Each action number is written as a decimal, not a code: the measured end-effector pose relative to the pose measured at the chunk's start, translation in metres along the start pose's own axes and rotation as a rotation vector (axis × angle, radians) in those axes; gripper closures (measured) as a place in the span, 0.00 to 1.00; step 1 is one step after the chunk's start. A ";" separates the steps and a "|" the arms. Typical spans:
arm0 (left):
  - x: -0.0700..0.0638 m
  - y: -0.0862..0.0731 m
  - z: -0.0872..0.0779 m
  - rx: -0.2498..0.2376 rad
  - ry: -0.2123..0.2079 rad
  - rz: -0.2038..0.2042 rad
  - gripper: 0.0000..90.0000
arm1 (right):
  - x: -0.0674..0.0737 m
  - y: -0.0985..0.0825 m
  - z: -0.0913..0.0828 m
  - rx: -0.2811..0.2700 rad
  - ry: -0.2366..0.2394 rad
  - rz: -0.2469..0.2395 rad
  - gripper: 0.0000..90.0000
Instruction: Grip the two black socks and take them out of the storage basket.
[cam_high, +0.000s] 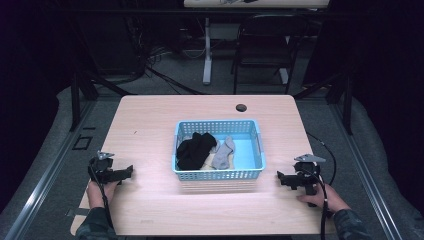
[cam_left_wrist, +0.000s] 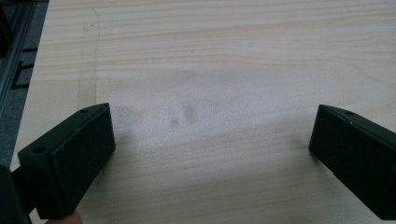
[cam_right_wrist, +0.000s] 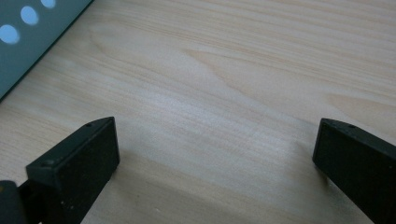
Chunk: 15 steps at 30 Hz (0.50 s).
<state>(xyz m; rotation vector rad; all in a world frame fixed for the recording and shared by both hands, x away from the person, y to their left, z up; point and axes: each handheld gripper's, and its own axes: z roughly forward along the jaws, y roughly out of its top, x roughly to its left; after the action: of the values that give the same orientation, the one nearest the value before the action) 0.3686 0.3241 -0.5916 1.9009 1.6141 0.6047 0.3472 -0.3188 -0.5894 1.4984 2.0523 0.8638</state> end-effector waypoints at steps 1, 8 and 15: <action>0.000 0.000 0.000 0.000 0.000 0.000 0.00 | 0.000 0.000 0.000 0.000 0.000 0.000 0.00; 0.000 0.000 0.000 -0.001 0.002 0.001 0.00 | 0.000 0.000 0.000 0.000 0.000 0.000 0.00; 0.000 0.000 0.000 -0.001 0.004 -0.001 0.00 | 0.000 0.000 0.000 0.000 0.000 0.000 0.00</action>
<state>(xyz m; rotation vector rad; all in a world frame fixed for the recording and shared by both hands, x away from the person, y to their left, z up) 0.3688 0.3242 -0.5915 1.8999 1.6165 0.6085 0.3471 -0.3187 -0.5894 1.4988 2.0519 0.8639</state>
